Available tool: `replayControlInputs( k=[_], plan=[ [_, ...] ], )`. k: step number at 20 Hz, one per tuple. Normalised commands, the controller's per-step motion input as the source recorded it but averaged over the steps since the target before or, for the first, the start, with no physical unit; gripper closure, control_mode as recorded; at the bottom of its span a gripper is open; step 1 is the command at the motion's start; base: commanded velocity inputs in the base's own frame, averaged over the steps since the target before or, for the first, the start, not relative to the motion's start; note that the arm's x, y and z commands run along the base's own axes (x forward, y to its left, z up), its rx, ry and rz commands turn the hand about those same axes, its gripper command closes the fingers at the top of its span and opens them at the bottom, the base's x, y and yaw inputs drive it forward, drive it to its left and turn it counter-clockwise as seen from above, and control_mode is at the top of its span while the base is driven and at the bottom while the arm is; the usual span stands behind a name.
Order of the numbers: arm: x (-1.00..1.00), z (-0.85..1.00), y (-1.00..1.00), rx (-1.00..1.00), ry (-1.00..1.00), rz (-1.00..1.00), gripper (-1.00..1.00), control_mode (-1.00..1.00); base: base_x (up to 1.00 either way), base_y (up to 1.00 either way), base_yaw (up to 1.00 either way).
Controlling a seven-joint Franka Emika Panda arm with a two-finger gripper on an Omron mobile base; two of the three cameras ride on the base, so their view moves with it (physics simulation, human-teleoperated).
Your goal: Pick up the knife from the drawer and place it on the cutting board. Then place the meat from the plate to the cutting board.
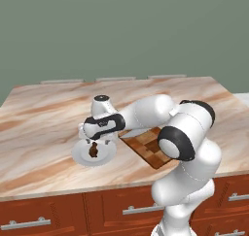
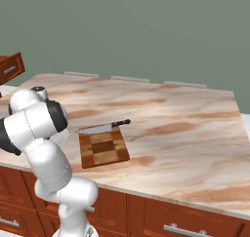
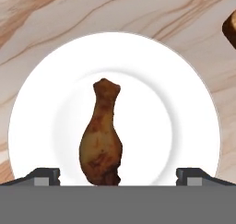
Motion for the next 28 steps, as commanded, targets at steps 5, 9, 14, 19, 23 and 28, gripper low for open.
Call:
replayControlInputs(
  k=[5,9,14,19,23,28],
  plan=[
    [0.03,-0.17,0.13,0.00,0.01,0.00,-1.00,-1.00,0.00,0.00,0.00],
    [0.00,-0.20,0.11,0.00,0.00,0.00,-1.00,-1.00,0.00,0.00,0.00],
    [0.00,-0.27,0.01,0.00,0.00,0.00,-1.00,-1.00,0.00,0.00,0.00],
    [0.00,-0.26,0.01,0.00,0.00,0.00,-1.00,-1.00,0.00,0.00,0.00],
    [0.00,-0.24,0.05,0.00,0.00,0.00,-1.00,-1.00,0.00,0.00,0.00],
    [0.00,-0.21,0.05,0.00,0.00,0.00,1.00,-1.00,0.00,0.00,0.00]
  ],
)
